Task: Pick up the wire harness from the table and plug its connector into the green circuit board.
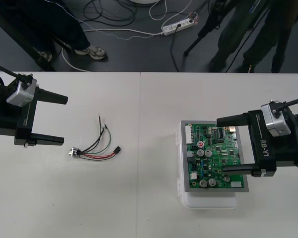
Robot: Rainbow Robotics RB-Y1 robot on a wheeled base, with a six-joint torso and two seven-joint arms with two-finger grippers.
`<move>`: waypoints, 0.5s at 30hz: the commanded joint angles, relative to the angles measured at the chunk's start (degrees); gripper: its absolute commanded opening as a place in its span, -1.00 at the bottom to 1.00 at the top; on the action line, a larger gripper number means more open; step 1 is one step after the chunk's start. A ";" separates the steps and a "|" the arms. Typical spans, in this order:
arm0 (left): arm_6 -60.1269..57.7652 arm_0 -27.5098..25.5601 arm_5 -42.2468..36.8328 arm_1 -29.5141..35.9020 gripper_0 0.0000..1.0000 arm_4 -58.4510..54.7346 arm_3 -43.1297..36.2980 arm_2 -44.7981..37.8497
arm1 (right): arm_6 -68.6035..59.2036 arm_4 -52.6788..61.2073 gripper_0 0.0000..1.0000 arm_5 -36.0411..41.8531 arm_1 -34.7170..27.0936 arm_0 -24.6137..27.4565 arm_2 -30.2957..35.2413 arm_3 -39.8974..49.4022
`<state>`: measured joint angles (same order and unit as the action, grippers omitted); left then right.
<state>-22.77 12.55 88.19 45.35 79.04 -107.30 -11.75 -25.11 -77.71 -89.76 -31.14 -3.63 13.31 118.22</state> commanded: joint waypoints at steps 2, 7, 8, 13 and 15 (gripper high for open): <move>2.56 1.78 1.81 2.11 1.00 0.24 -1.51 0.50 | -1.61 1.07 1.00 -0.24 3.71 -1.02 1.72 1.84; 2.56 1.78 1.81 2.11 1.00 0.24 -1.51 0.50 | -2.31 2.13 1.00 -0.24 5.03 -1.38 1.54 1.84; 2.56 1.78 1.81 2.11 1.00 0.24 -1.51 0.50 | -2.58 2.13 1.00 -0.24 5.12 -1.46 1.37 1.84; 2.56 1.78 1.81 2.11 1.00 0.24 -1.51 0.50 | -3.10 0.99 1.00 -0.24 5.21 -1.73 1.19 1.84; 2.56 1.78 1.81 2.11 1.00 0.24 -1.51 0.50 | -3.10 -0.24 1.00 -0.24 4.86 -2.34 1.19 1.84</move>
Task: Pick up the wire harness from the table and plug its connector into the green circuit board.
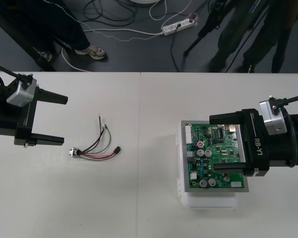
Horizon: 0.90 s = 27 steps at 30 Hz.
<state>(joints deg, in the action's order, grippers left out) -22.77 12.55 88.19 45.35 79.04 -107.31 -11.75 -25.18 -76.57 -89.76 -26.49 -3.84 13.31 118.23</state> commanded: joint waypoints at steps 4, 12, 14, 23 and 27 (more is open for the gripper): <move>2.56 1.78 1.81 2.11 1.00 0.24 -1.50 0.50 | -3.12 -2.71 1.00 -0.24 0.65 -3.10 1.10 1.83; 2.56 1.78 1.81 2.11 1.00 0.24 -1.50 0.50 | -2.33 -4.73 1.00 -0.07 3.99 -4.16 1.10 1.74; 2.56 1.78 1.81 2.11 1.00 0.24 -1.50 0.50 | -1.80 -4.99 1.00 0.20 4.42 -4.16 1.01 1.74; 2.56 1.78 1.81 2.11 1.00 0.24 -1.50 0.50 | 1.54 -5.08 1.00 0.11 6.01 -4.25 0.84 1.66; 2.56 1.78 1.81 2.11 1.00 0.24 -1.50 0.50 | 6.73 -5.34 1.00 0.20 6.89 -4.33 0.92 1.48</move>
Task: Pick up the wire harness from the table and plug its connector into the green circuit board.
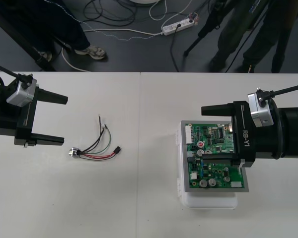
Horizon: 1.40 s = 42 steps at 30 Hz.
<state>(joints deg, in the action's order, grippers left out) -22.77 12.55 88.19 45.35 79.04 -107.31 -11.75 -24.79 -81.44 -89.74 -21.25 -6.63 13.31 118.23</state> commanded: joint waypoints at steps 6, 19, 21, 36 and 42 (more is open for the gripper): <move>2.56 1.78 1.81 2.11 1.00 0.24 -1.50 0.50 | 8.36 -0.30 1.00 0.18 2.09 -1.90 0.92 -1.25; 2.65 -2.00 1.81 -1.06 1.00 0.94 -0.44 2.17 | 15.39 1.46 1.00 0.09 2.79 -2.16 -0.57 -8.98; 2.65 -2.00 1.81 -1.06 1.00 1.03 -0.44 2.08 | 15.48 1.37 1.00 0.18 3.23 -2.51 -0.57 -8.98; 3.17 -1.91 1.81 -0.53 1.00 1.12 -0.44 2.08 | 16.09 1.72 1.00 0.00 7.45 -6.29 -0.04 -13.37; 3.70 -1.91 1.81 0.70 1.00 1.64 -0.44 2.08 | 17.06 -0.13 1.00 -0.08 7.45 -6.82 -0.04 -13.55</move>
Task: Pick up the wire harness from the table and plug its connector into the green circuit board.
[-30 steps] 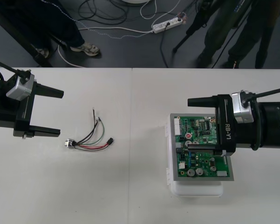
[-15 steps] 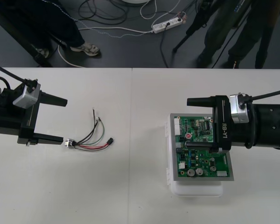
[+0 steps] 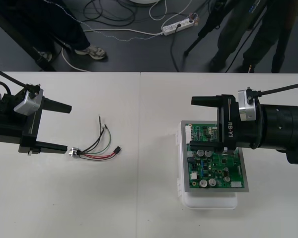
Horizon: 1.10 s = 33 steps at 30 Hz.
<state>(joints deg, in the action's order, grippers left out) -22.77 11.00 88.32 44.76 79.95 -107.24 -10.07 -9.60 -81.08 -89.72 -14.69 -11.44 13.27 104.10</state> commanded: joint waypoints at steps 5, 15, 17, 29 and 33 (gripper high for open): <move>4.31 -0.46 1.68 2.62 1.00 1.79 -0.51 0.40 | 2.30 -1.44 1.00 -0.28 0.45 -2.71 0.09 -0.12; 5.63 -0.46 1.68 4.37 1.00 4.69 -1.13 0.49 | 2.92 -2.41 1.00 -0.28 -0.34 -4.12 0.62 -2.41; 5.72 -0.37 1.68 4.55 1.00 5.39 -1.92 0.49 | 3.18 -2.41 1.00 -0.28 -0.42 -4.21 0.62 -2.85; 5.11 -0.28 1.68 6.57 1.00 12.86 -8.07 2.42 | 5.38 -1.09 1.00 -0.28 -0.16 -4.73 0.53 -5.75; 5.02 0.25 1.68 10.44 1.00 14.79 -8.07 6.73 | 6.35 -0.83 1.00 -0.28 0.10 -4.91 -0.09 -6.63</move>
<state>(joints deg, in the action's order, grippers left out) -20.59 11.00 88.33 49.55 93.16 -113.62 -7.75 -5.75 -83.11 -89.73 -14.67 -14.51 13.28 97.81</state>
